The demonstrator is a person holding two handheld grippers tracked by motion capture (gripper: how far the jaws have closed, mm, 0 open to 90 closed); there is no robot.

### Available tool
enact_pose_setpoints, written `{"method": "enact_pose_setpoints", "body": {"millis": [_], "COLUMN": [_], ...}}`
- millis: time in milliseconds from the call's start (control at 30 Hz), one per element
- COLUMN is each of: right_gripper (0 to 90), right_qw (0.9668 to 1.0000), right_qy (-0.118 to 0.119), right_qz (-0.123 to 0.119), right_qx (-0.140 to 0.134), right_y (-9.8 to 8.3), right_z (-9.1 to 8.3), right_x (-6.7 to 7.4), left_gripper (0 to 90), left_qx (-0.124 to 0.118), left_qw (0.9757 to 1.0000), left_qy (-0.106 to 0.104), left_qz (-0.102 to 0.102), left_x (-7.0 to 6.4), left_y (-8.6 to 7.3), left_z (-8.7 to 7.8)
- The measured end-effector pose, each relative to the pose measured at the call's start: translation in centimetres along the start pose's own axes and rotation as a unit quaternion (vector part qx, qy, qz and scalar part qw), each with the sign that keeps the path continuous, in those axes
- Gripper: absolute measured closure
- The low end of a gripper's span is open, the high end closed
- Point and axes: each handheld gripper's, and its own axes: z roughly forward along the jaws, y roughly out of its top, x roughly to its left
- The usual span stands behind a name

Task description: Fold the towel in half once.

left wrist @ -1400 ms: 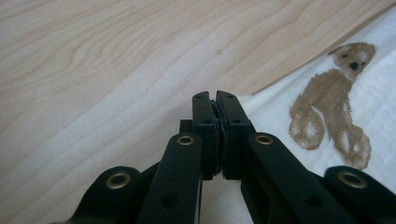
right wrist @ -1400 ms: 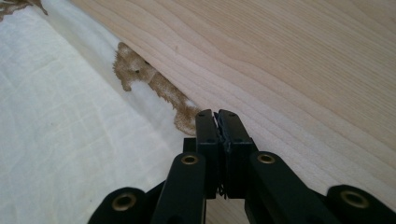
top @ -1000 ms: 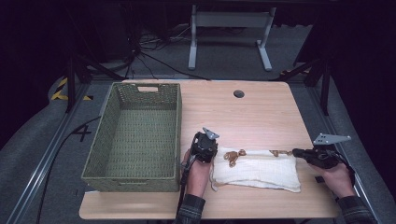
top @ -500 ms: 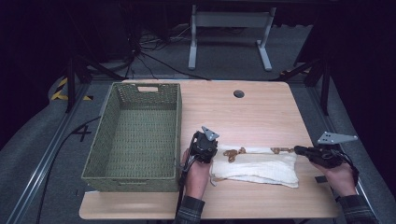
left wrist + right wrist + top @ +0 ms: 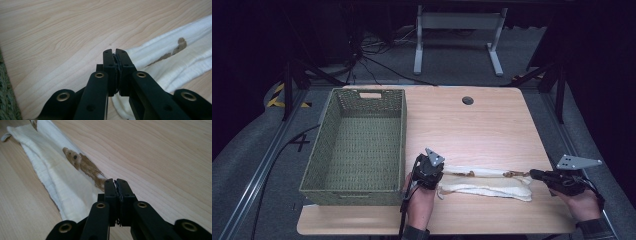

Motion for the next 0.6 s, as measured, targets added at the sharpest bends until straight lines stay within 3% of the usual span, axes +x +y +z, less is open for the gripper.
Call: {"method": "enact_pose_setpoints", "body": {"millis": [300, 600], "right_gripper": [87.8, 86.9], "right_qw": [0.9998, 0.9987], "right_qy": [0.015, 0.027], "right_qz": [-0.001, -0.007], "right_qx": [0.011, 0.042], "right_y": [-1.2, -2.4], "right_z": [-0.7, -0.3], "right_x": [1.3, 2.3], "left_gripper": [87.3, 86.2], "left_qx": [0.009, 0.041], "left_qw": [0.9999, 0.9990], "left_qy": [-0.003, -0.019], "left_qz": [0.007, -0.001], "left_x": [-0.9, -1.2], "left_y": [-1.3, -3.4], "left_z": [-1.1, -0.6]}}
